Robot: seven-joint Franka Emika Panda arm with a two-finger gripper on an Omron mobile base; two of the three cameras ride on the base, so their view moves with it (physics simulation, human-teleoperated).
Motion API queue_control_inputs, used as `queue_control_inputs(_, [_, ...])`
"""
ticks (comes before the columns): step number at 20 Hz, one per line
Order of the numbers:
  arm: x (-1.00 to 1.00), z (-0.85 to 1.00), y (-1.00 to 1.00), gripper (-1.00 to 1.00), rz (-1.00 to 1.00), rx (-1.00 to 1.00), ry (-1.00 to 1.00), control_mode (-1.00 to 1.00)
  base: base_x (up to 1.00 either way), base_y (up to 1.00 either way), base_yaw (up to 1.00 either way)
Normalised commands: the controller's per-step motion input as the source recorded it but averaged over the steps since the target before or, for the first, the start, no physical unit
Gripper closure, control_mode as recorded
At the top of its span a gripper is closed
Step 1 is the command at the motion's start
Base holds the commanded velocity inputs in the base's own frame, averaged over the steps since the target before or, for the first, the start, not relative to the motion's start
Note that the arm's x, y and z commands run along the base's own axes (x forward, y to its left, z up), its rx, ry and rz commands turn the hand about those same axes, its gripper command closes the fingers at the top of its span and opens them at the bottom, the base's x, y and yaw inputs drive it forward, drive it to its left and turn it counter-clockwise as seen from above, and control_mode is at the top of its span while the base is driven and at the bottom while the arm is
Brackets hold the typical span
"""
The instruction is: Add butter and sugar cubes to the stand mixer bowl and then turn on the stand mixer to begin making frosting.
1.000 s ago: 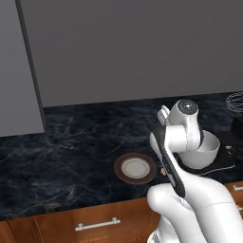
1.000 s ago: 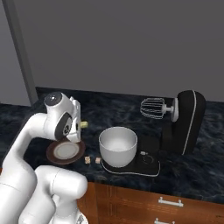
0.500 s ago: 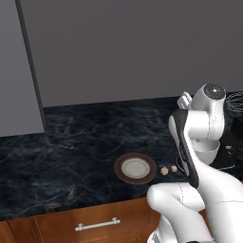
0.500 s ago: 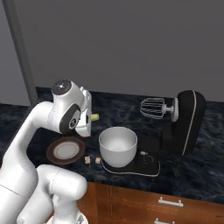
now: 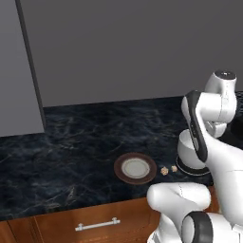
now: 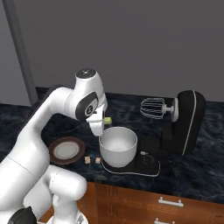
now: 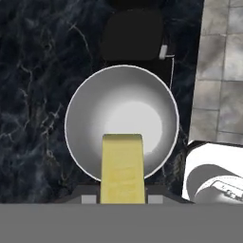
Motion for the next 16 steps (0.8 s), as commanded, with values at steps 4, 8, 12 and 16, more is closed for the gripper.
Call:
queue_control_inputs(4, [0.05,-0.40,-0.26,1.00,0.00,0.02,0.33,-1.00,0.00,0.00,0.00])
queue_control_inputs(8, [0.02,-0.54,-0.14,1.00,0.00,0.00,0.12,-1.00,0.00,0.00,0.00])
queue_control_inputs(12, [0.01,-0.49,0.00,1.00,0.00,0.00,0.09,-1.00,0.00,0.00,0.00])
queue_control_inputs(16, [0.00,-0.51,0.00,1.00,0.00,0.00,0.08,-1.00,0.00,0.00,0.00])
